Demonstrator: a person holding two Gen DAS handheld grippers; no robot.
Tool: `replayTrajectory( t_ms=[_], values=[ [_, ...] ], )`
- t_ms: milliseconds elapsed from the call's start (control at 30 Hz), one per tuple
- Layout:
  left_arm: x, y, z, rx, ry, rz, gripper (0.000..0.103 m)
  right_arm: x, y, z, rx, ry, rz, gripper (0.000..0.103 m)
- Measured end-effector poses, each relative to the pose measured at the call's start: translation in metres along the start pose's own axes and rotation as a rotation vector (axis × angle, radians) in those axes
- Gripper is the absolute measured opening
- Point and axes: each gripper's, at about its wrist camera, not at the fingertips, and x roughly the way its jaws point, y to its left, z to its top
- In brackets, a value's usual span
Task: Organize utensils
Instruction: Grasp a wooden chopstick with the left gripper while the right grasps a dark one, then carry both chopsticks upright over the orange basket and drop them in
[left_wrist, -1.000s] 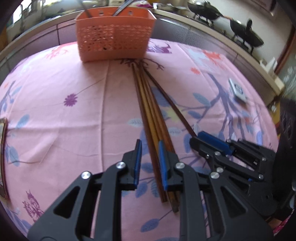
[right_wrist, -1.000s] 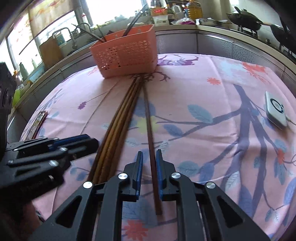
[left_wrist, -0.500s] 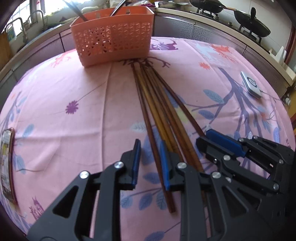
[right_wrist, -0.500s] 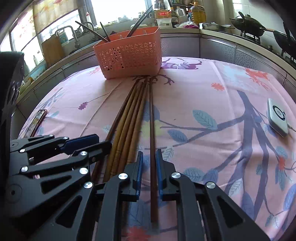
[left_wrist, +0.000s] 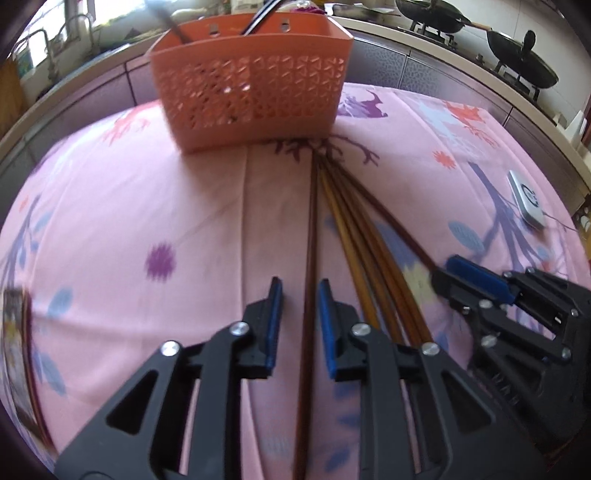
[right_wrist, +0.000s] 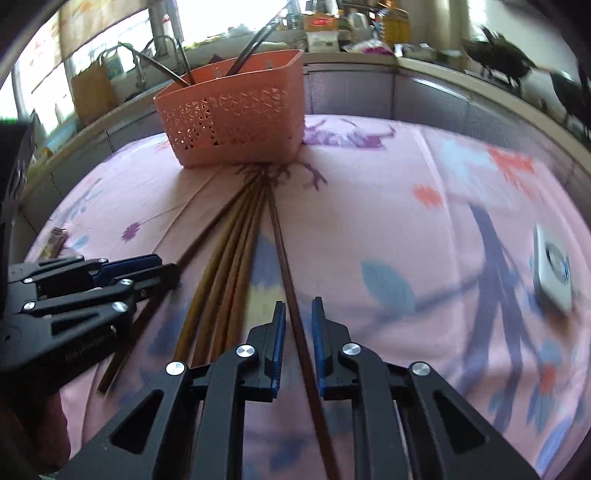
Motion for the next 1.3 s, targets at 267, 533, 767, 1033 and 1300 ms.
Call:
replayTrajectory(
  t_ms=[267,533,767,1033,1300],
  values=[
    [0.020,0.001,0.025,0.035,-0.052,0.053,0.031,0.035,0.003,0.041,-0.035,-0.012,0.020,0.000],
    [-0.009,0.022,0.019,-0.016,-0.121,-0.092,0.005,0.009,-0.023,0.043,0.106,-0.070,0.202,0.000],
    [-0.091,0.053,0.021,-0.097,-0.324,-0.207,0.005,-0.068,-0.026,0.044,0.138,-0.330,0.378,0.000],
    [-0.167,0.077,0.089,-0.112,-0.531,-0.190,0.005,-0.118,-0.015,0.128,0.174,-0.556,0.414,0.000],
    [-0.197,0.102,0.170,-0.076,-0.667,-0.034,0.005,-0.112,-0.003,0.224,0.236,-0.744,0.320,0.000]
  ],
)
